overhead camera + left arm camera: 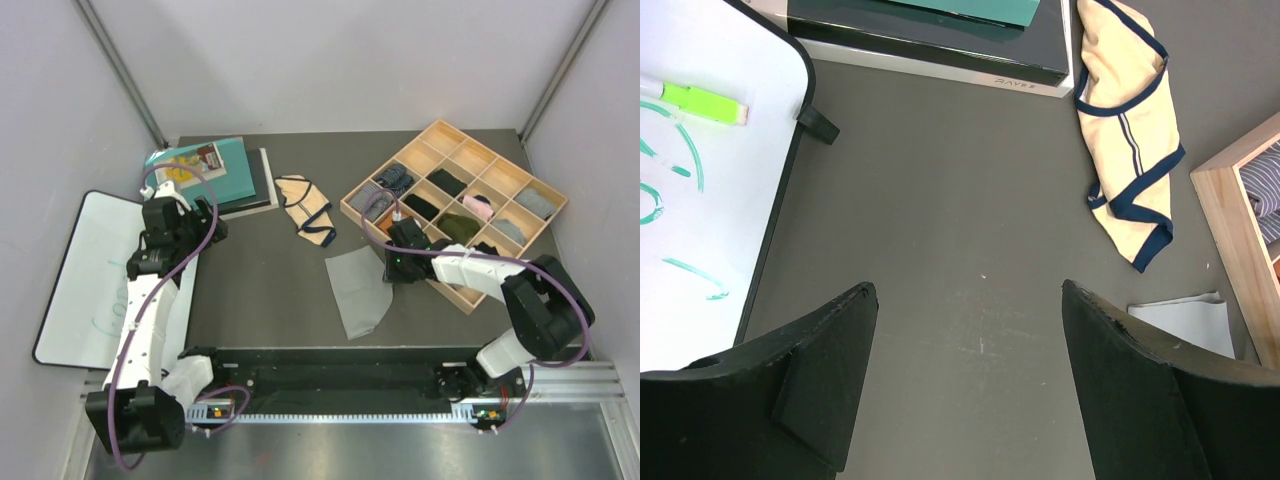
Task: Roll the underwear
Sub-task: Fold the underwear at the center of the board.
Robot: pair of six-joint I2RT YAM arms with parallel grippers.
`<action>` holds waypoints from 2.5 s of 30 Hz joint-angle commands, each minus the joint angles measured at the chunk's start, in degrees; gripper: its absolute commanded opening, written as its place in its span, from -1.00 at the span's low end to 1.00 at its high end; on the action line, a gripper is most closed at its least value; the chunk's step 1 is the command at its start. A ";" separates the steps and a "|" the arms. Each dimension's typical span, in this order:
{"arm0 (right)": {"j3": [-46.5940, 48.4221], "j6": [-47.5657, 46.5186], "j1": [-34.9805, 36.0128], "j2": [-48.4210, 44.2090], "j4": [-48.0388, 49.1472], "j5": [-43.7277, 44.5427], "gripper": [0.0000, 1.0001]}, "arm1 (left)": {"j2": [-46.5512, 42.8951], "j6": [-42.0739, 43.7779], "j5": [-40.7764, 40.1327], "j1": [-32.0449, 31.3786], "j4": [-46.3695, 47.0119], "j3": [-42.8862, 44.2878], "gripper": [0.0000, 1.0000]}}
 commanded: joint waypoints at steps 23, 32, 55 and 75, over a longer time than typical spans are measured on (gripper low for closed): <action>3.32 -0.61 2.12 -2.28 -3.94 2.11 -1.00 | -0.37 0.90 0.64 -0.20 3.35 -0.20 0.57; 8.24 1.24 8.62 0.18 -6.94 6.60 -1.00 | -0.46 0.81 1.08 -0.29 3.43 -0.20 0.57; 17.56 5.02 19.70 9.85 -5.79 6.07 -1.00 | -0.90 0.72 1.43 -0.38 3.52 -0.20 0.56; 19.49 5.37 21.28 13.28 -5.97 3.70 -1.00 | -0.99 0.81 1.34 -0.46 3.52 -0.29 0.56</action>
